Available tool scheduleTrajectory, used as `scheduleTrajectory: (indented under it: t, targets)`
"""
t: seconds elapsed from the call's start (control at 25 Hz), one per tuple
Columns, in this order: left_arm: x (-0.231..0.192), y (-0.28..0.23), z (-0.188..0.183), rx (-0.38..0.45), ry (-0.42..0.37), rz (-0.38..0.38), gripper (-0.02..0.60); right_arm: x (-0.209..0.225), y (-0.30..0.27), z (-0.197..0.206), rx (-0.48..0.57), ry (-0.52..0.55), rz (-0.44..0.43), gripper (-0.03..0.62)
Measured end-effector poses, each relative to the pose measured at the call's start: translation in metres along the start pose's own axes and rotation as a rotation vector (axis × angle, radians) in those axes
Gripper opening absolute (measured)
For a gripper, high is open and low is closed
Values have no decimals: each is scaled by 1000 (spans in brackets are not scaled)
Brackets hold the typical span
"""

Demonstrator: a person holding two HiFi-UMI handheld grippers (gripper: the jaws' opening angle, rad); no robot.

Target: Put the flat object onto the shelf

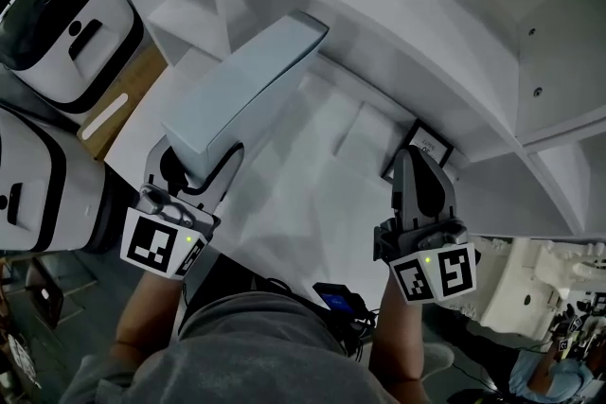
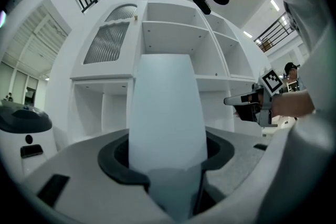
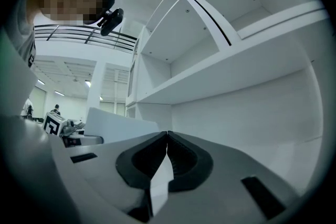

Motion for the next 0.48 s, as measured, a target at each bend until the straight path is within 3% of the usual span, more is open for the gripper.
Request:
scheduleTrajectory:
  t: [0.48]
  targets:
    - [-4,-15,18,-27,12,-1,264,5,-23,15,-41,-14,-21,28]
Point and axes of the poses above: the fingertips, and each gripper's own axes: y backward along the fingers, x to its right, z out of its underside, the point moved 5 cm from there along y, backward along the fingers, and after that the axes turned 14 degrees about -x, right-handed, at the moved point
